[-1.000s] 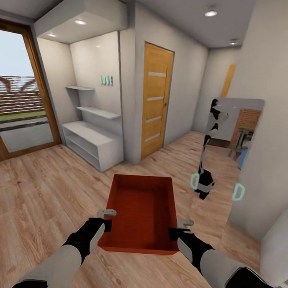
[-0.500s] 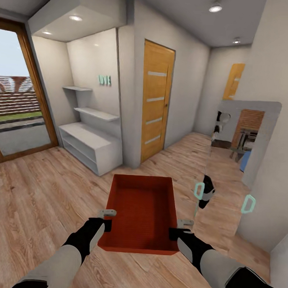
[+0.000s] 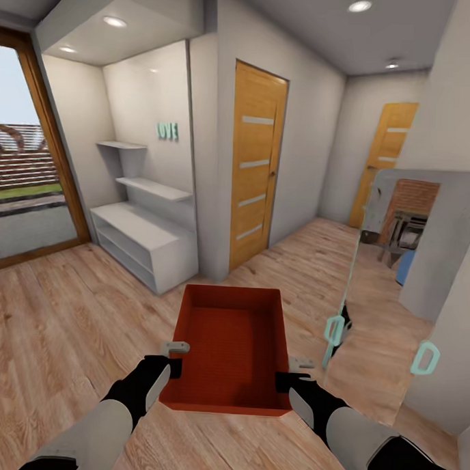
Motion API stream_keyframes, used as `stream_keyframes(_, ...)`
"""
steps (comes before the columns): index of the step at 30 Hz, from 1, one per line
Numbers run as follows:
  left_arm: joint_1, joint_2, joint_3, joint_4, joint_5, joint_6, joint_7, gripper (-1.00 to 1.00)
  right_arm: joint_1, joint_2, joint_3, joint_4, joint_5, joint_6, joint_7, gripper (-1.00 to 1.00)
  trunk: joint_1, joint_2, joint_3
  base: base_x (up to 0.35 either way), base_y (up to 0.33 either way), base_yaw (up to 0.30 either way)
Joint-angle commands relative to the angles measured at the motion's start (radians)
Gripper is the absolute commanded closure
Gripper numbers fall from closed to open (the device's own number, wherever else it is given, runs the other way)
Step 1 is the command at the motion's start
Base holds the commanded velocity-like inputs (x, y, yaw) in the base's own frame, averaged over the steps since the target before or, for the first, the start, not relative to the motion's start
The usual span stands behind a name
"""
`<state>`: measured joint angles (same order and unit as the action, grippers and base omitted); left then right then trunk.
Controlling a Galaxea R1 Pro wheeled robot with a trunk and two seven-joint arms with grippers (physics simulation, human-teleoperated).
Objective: Move the two storage containers from the living room to the garage. In the garage, place one container on the floor and stack the other container on top of it (either order is fine).
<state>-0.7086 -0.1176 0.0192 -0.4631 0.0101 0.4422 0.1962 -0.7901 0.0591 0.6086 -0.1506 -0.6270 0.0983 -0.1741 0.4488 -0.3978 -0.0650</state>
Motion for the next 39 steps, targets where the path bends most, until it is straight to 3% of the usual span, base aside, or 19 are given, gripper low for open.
stream_keyframes(1, 0.000, 0.007, -0.003, 0.001, -0.004, 0.007, 0.008, 1.00, -0.001, -0.001, 0.028, -0.006, 0.003, -0.014, -0.004, 1.00, 0.001, -0.002, -0.002, 0.322, 0.000, 0.000)
stream_keyframes(39, 0.000, 0.007, -0.003, 0.001, -0.004, 0.007, 0.008, 1.00, -0.001, -0.002, 0.028, -0.006, 0.003, -0.014, -0.004, 1.00, 0.001, -0.002, -0.002, 0.322, 0.000, 0.000)
